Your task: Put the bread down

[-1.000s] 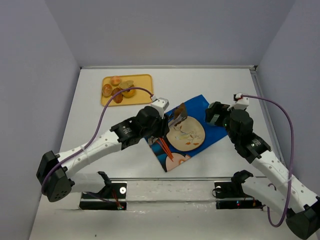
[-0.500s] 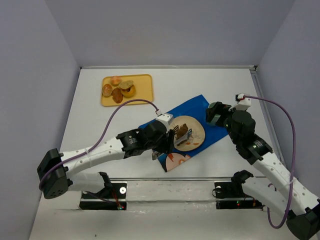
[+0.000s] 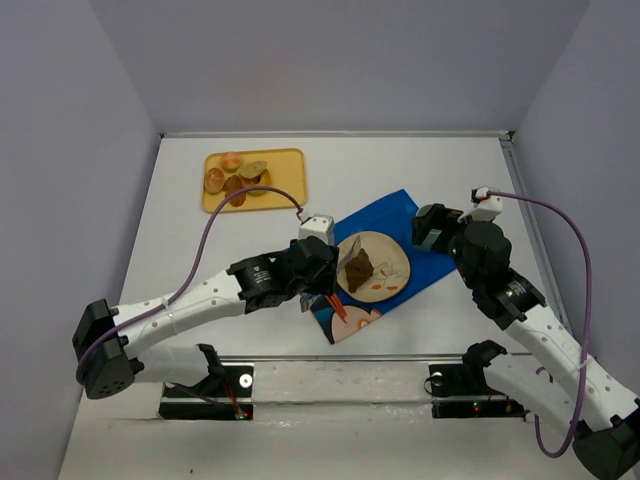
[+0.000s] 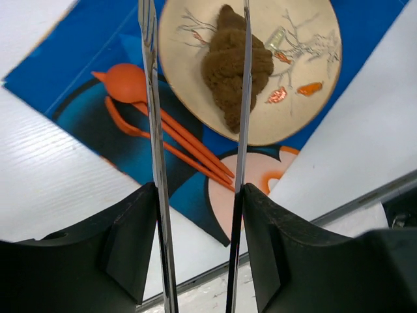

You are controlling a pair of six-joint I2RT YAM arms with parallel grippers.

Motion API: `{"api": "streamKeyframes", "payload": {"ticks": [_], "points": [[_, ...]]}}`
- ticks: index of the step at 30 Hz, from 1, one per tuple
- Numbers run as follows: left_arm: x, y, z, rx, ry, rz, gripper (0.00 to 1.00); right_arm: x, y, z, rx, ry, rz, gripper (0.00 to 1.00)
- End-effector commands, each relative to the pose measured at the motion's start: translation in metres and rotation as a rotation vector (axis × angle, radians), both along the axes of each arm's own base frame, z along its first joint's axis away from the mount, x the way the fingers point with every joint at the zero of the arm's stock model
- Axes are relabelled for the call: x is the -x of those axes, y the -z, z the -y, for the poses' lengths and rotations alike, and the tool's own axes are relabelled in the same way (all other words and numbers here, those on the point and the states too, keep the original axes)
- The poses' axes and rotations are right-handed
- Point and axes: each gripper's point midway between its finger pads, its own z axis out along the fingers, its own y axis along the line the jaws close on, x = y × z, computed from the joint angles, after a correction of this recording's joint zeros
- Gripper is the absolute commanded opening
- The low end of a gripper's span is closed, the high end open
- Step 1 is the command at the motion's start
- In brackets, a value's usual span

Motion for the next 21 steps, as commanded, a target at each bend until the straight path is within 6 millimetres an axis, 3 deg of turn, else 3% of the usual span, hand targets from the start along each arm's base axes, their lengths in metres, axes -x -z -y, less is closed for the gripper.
{"api": "streamKeyframes", "payload": {"ticks": [1,5,8,10,11,13,15,21], "points": [[-0.022,-0.039,-0.032,0.029,-0.242,0.101,0.61,-0.001,-0.005,0.002,-0.012,0.01,0.023,1.0],[-0.026,-0.045,-0.056,0.033,-0.372,0.124,0.62,-0.001,-0.004,0.002,-0.01,0.013,0.021,1.0],[-0.026,-0.034,-0.093,0.003,-0.576,0.098,0.62,-0.001,-0.004,0.002,-0.011,0.012,0.022,1.0],[-0.017,-0.014,-0.124,-0.091,-0.671,0.078,0.62,-0.001,-0.005,0.003,-0.012,0.015,0.024,1.0],[-0.016,-0.009,-0.132,-0.051,-0.766,0.05,0.69,-0.001,-0.005,0.003,-0.012,0.016,0.024,1.0],[-0.005,0.009,-0.157,-0.09,-0.851,0.011,0.72,-0.002,-0.004,0.003,-0.014,0.017,0.021,1.0],[0.004,0.028,-0.172,-0.08,-0.928,-0.024,0.72,-0.002,-0.004,0.002,-0.014,0.019,0.017,1.0],[0.022,0.067,-0.179,-0.001,-0.946,-0.119,0.71,-0.004,0.0,0.003,-0.007,0.027,0.005,1.0]]}}
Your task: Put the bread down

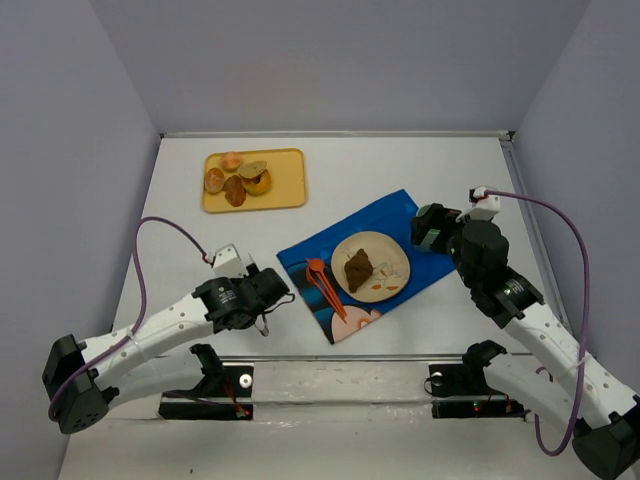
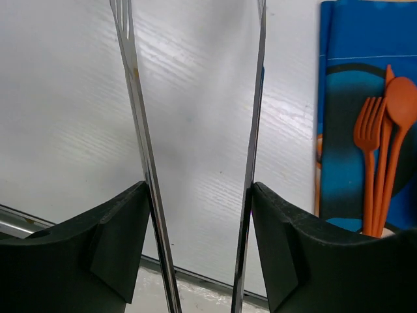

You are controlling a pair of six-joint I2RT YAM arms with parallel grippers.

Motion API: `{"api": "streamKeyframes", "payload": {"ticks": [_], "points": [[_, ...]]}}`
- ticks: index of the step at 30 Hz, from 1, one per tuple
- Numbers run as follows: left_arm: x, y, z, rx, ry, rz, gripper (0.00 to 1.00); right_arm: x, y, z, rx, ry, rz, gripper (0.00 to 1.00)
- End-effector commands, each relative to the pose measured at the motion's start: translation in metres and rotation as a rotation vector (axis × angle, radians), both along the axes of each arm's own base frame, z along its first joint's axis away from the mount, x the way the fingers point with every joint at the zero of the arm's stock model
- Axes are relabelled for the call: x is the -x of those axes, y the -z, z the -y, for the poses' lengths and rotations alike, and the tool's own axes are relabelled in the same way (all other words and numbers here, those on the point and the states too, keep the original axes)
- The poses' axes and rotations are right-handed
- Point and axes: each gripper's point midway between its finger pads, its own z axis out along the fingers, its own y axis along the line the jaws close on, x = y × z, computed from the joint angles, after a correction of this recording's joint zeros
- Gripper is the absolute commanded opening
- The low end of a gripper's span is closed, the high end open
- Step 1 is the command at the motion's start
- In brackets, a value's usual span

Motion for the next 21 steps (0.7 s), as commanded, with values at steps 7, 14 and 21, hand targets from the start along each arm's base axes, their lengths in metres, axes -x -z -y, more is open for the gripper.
{"api": "streamKeyframes", "payload": {"ticks": [7,14,21], "points": [[0.009,0.016,-0.011,0.103,-0.118,0.016,0.96,-0.005,0.0,0.005,-0.006,0.041,0.006,1.0],[-0.002,-0.009,-0.008,0.087,-0.108,0.064,0.99,-0.004,-0.004,0.003,-0.01,0.028,0.015,1.0],[-0.033,-0.073,-0.003,0.101,-0.104,0.256,0.99,-0.002,-0.014,0.001,-0.027,0.01,0.036,1.0]]}}
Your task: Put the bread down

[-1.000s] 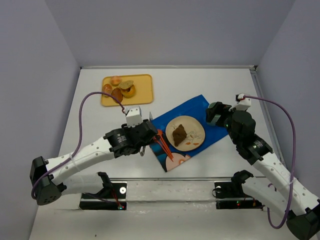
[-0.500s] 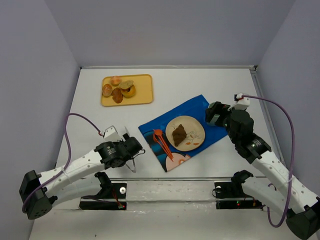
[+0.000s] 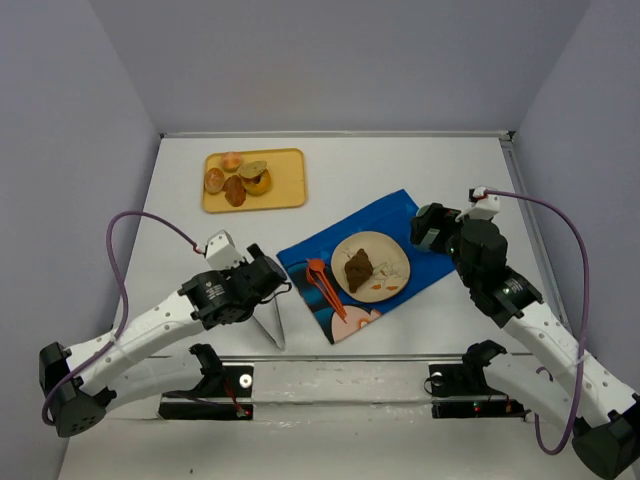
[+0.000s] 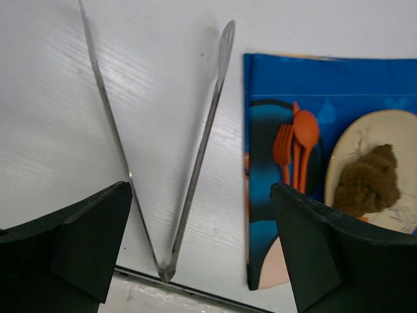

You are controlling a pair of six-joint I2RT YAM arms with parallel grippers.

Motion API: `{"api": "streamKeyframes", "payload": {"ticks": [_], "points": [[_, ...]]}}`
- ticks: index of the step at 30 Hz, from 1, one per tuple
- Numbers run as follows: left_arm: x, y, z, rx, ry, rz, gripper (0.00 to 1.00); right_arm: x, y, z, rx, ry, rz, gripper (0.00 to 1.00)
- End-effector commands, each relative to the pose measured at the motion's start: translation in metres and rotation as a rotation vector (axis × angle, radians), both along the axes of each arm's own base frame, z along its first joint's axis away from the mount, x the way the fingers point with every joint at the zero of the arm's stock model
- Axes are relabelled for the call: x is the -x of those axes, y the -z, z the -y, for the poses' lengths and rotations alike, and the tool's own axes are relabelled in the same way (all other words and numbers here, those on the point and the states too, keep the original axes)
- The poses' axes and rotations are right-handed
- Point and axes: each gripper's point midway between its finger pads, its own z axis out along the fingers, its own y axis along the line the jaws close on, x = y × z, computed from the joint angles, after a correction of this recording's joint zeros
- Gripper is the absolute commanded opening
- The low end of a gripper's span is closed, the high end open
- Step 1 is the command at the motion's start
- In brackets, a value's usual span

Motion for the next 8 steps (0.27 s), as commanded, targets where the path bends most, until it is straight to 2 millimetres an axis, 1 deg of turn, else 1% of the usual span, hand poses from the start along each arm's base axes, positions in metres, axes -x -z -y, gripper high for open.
{"api": "streamKeyframes", "payload": {"ticks": [1,4,6,8], "points": [[-0.028,-0.053,-0.008,-0.023,-0.046,0.194,0.99,0.0,-0.017,0.001,-0.022,0.001,0.049,1.0],[-0.035,-0.068,-0.002,-0.013,-0.014,0.245,0.99,0.001,-0.016,0.003,-0.025,0.009,0.048,1.0],[-0.04,-0.071,0.003,-0.006,0.009,0.275,0.99,0.001,-0.017,0.002,-0.019,0.001,0.053,1.0],[-0.04,-0.071,0.003,-0.005,0.018,0.289,0.99,0.001,-0.02,0.003,-0.011,0.002,0.059,1.0]]}}
